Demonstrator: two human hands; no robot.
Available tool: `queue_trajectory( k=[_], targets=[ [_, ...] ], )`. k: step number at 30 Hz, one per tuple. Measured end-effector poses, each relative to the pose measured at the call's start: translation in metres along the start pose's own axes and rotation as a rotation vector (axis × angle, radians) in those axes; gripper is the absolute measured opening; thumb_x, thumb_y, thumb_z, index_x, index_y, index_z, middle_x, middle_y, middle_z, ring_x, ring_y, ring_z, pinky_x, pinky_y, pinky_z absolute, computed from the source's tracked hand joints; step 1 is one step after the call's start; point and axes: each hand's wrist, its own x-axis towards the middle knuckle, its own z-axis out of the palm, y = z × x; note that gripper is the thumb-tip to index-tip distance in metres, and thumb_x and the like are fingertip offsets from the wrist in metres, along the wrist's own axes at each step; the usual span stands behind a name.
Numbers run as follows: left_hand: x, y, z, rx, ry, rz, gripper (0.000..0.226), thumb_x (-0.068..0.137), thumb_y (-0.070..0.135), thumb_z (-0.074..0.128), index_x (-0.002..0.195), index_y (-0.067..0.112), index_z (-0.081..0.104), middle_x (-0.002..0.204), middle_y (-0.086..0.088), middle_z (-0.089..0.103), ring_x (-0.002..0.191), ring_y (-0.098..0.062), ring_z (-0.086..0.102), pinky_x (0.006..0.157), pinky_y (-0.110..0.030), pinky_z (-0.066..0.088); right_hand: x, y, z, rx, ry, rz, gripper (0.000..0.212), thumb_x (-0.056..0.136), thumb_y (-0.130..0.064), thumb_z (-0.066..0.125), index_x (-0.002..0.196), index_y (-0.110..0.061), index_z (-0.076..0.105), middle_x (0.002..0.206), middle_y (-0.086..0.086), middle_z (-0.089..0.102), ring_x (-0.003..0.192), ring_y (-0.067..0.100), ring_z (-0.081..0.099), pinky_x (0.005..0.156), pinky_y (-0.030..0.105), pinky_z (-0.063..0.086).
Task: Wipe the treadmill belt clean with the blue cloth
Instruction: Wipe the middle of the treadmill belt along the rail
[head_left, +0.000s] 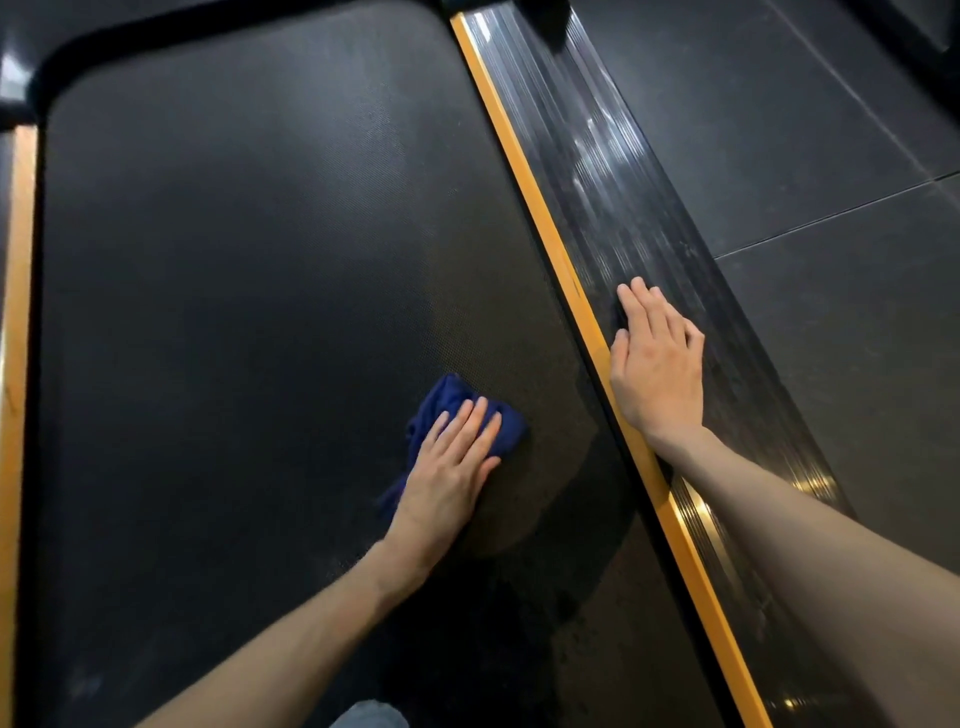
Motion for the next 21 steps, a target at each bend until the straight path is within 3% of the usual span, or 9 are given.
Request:
queue_trajectory(
  k=[3,5,7,10,13,16,18,19,21],
  targets=[
    [0.007,-0.041,-0.006,0.036,0.013,0.116,0.045,0.096,0.029,0.036,0.131,0.004,0.051,0.139,-0.018,0.046,0.131,-0.03,0.041,0.113,-0.037,0.02,0.0,0.0,0.0,-0.002,-0.004,-0.004,0.049,0.098,-0.031,0.029,0.145,-0.019,0.035,0.152,0.0,0.032,0.142,0.016,0.025,0.112,0.035,0.018],
    [0.028,-0.086,-0.02,0.037,0.184,-0.141,0.045,0.095,0.024,0.037,0.13,-0.001,0.052,0.14,-0.023,0.044,0.131,-0.036,0.04,0.113,-0.041,0.02,0.0,0.0,0.001,-0.011,-0.002,-0.001,0.048,0.098,-0.03,0.03,0.145,-0.018,0.035,0.152,0.0,0.032,0.142,0.016,0.025,0.112,0.036,0.018],
    [0.049,-0.12,-0.036,-0.011,0.216,-0.48,0.043,0.099,0.02,0.036,0.137,0.0,0.043,0.147,-0.02,0.033,0.138,-0.034,0.03,0.115,-0.04,0.015,0.0,0.0,0.003,-0.036,0.004,-0.006,0.047,0.099,-0.029,0.033,0.145,-0.018,0.035,0.152,0.001,0.032,0.142,0.017,0.025,0.112,0.036,0.019],
    [0.072,-0.113,-0.038,0.008,0.206,-0.626,0.042,0.101,0.017,0.033,0.139,-0.001,0.039,0.149,-0.021,0.03,0.139,-0.032,0.029,0.115,-0.041,0.017,0.001,-0.002,0.004,-0.034,0.006,0.006,0.047,0.099,-0.028,0.035,0.144,-0.017,0.035,0.152,0.001,0.033,0.141,0.018,0.026,0.112,0.037,0.02],
    [0.069,-0.044,-0.008,0.075,0.217,-0.211,0.042,0.092,0.019,0.038,0.124,-0.003,0.055,0.13,-0.025,0.053,0.119,-0.039,0.053,0.099,-0.05,0.041,0.001,-0.001,0.003,-0.017,0.021,0.002,0.047,0.098,-0.027,0.035,0.143,-0.017,0.037,0.15,0.002,0.035,0.14,0.019,0.029,0.111,0.037,0.022],
    [0.036,0.025,0.01,-0.034,-0.077,0.333,0.043,0.092,0.024,0.042,0.132,0.009,0.049,0.137,-0.015,0.05,0.129,-0.028,0.045,0.107,-0.046,0.037,0.0,0.002,0.001,-0.007,0.013,-0.017,0.046,0.098,-0.025,0.036,0.143,-0.016,0.037,0.151,0.002,0.035,0.14,0.018,0.029,0.11,0.038,0.023],
    [0.036,0.006,0.004,0.011,-0.188,0.592,0.044,0.095,0.028,0.041,0.136,0.013,0.046,0.144,-0.01,0.042,0.136,-0.022,0.035,0.113,-0.041,0.029,-0.001,0.003,0.001,-0.015,0.017,-0.027,0.046,0.099,-0.024,0.036,0.144,-0.017,0.036,0.151,0.002,0.034,0.14,0.017,0.028,0.11,0.037,0.023],
    [0.045,-0.014,0.0,0.062,-0.188,0.649,0.044,0.096,0.029,0.039,0.137,0.013,0.046,0.146,-0.009,0.04,0.138,-0.021,0.032,0.115,-0.04,0.024,0.0,0.003,0.001,-0.013,0.015,-0.03,0.046,0.099,-0.025,0.035,0.144,-0.017,0.036,0.151,0.002,0.034,0.14,0.017,0.027,0.11,0.036,0.022],
    [0.066,-0.051,-0.013,0.118,-0.148,0.521,0.046,0.098,0.033,0.033,0.136,0.01,0.047,0.145,-0.011,0.04,0.136,-0.024,0.034,0.116,-0.037,0.019,0.0,0.003,0.003,-0.011,0.007,-0.027,0.046,0.099,-0.027,0.034,0.144,-0.017,0.036,0.151,0.001,0.034,0.141,0.018,0.027,0.111,0.035,0.021]
  ],
)
